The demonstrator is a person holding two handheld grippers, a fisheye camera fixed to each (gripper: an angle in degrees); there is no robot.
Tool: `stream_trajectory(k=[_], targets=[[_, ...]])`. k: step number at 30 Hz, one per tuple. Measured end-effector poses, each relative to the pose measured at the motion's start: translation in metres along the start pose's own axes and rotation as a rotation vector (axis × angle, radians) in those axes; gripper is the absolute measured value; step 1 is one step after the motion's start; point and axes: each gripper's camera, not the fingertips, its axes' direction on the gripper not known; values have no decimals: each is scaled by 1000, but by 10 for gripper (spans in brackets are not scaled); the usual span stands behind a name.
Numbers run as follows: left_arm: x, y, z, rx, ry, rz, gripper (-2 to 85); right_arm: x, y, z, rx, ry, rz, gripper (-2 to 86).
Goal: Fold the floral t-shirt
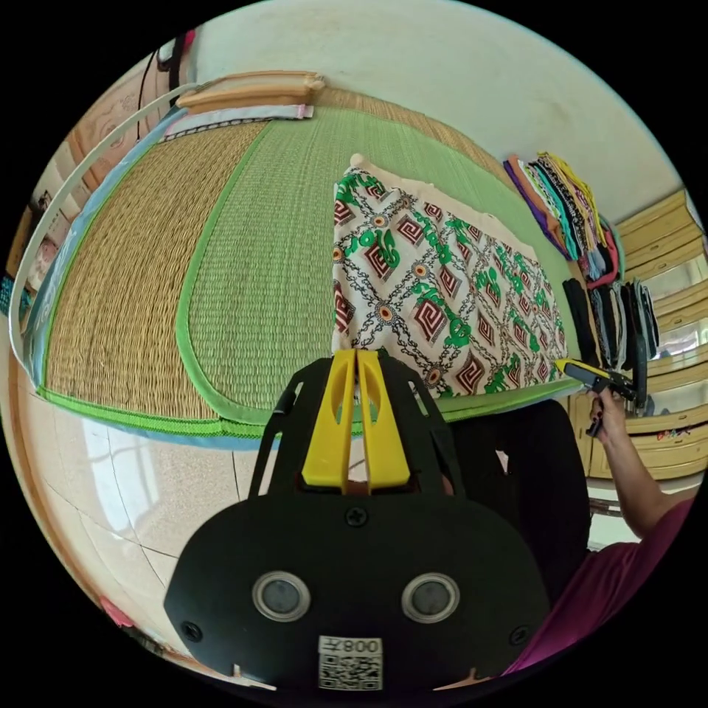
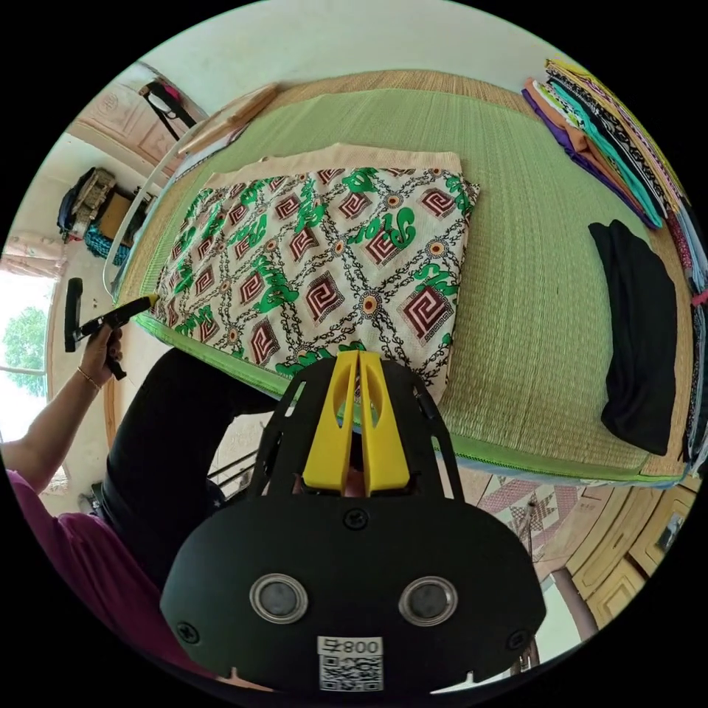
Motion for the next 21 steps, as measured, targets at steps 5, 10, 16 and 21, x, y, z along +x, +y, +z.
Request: stream_trajectory(k=[5,10,16,21], targets=[[8,7,9,-43,95,-83,2,17,3,-5,-31,-65,36,3],[37,27,-1,17,107,-70,1,57,37,-43,83,-82,152,10],[91,46,16,11,189,6,2,127,80,-45,127,-216,285,61],[175,46,43,-4,260,150,3,142,83,-18,77,-288,269,61]])
